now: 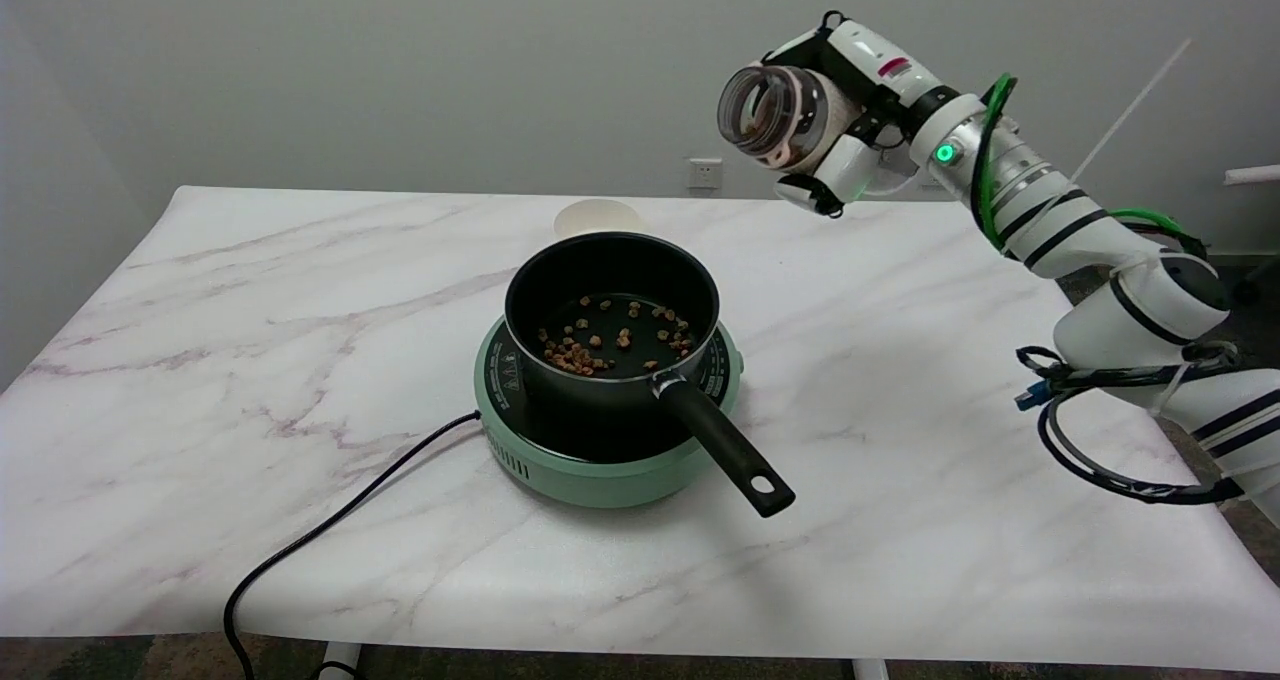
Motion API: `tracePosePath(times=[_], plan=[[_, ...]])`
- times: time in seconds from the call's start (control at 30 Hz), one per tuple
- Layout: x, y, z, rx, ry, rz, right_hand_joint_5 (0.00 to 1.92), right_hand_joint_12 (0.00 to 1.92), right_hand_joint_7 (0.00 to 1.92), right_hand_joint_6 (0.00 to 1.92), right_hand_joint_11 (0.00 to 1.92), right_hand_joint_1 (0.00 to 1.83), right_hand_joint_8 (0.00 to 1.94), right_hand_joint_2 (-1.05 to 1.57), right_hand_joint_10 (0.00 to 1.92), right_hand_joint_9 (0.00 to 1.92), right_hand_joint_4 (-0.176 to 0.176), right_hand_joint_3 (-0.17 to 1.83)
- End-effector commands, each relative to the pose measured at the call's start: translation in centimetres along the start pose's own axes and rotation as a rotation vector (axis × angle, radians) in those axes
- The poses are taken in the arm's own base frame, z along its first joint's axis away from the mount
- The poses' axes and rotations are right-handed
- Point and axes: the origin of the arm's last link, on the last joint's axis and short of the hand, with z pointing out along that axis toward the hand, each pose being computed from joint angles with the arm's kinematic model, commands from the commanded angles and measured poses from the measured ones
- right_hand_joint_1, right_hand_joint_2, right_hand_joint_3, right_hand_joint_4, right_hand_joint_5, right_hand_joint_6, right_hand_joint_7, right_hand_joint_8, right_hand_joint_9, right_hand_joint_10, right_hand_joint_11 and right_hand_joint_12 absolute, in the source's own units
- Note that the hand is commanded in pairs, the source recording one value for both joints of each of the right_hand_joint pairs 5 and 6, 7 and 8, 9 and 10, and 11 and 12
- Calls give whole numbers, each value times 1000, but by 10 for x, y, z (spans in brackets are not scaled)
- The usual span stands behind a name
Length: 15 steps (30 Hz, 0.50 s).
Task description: Place the bottle onto the table.
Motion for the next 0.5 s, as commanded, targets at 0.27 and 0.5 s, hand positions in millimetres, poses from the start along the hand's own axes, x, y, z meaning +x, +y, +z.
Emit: tracePosePath(times=[0.27, 0.5], plan=[[6, 65, -28, -126, 133, 608, 1251, 1007, 1227, 1251, 1007, 1519, 1227, -126, 1181, 1181, 0, 1570], [2, 79, -36, -126, 161, 689, 1290, 1029, 1256, 1290, 1029, 1518, 1256, -45, 1199, 1199, 0, 1503]])
